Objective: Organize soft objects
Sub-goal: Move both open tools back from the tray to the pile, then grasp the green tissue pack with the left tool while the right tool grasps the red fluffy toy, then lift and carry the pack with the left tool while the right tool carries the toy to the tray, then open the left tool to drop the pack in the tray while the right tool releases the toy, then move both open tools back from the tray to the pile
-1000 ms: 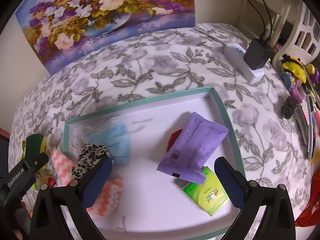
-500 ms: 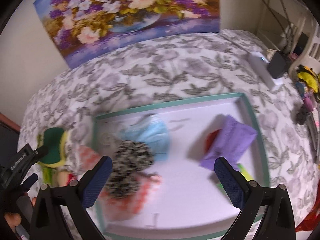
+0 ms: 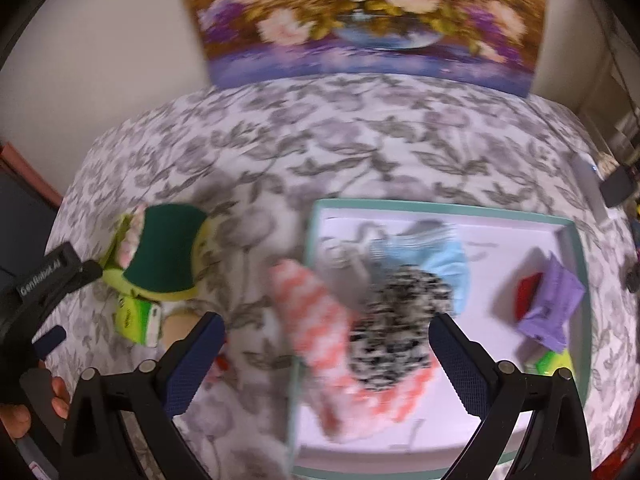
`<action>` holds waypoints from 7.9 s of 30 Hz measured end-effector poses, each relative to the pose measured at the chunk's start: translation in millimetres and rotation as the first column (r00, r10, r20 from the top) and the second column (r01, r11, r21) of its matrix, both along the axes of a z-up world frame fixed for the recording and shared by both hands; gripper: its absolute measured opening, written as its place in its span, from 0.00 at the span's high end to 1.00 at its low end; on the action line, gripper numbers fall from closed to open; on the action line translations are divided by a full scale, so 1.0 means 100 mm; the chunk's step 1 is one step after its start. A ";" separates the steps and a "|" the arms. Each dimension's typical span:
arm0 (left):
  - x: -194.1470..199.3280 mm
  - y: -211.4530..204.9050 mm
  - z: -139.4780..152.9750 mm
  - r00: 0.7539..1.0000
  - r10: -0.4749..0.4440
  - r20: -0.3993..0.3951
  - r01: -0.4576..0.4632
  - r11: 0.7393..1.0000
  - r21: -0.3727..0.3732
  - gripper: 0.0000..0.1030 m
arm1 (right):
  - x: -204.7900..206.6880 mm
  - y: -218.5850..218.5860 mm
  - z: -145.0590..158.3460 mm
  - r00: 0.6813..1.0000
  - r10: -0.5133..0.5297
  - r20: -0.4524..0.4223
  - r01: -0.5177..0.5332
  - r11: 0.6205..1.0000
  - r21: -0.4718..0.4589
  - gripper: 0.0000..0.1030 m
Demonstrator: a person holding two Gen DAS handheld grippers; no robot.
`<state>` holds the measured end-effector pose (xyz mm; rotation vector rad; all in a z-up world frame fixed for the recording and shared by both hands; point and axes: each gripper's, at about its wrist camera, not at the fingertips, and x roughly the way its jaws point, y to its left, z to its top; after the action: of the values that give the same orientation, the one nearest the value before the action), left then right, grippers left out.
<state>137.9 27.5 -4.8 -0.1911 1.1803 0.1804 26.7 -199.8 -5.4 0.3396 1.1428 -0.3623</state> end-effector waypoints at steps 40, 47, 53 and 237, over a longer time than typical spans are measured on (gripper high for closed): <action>0.22 0.63 -0.38 0.990 -0.007 -0.140 0.003 1.000 -0.027 0.01 | 0.53 0.88 -0.62 0.980 0.182 -0.084 -0.175 0.982 0.076 0.00; 0.24 0.50 -0.49 0.980 -0.080 -0.179 0.073 0.996 -0.049 0.01 | 0.55 0.90 -0.82 0.973 0.186 -0.136 -0.172 0.979 0.106 0.00; 0.24 0.37 -0.56 0.968 -0.145 -0.202 0.129 0.987 -0.092 0.01 | 0.53 0.88 -0.88 0.974 0.179 -0.140 -0.162 0.979 0.123 0.12; -0.44 -0.96 0.06 0.933 -0.359 -0.011 0.358 0.932 -0.055 0.11 | -1.07 -1.40 0.14 0.952 -0.305 0.004 0.304 0.950 0.070 0.00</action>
<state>94.0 -68.3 1.1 -0.0161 1.2211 -0.1713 -80.2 -339.3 8.8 0.5820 1.0908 -0.5913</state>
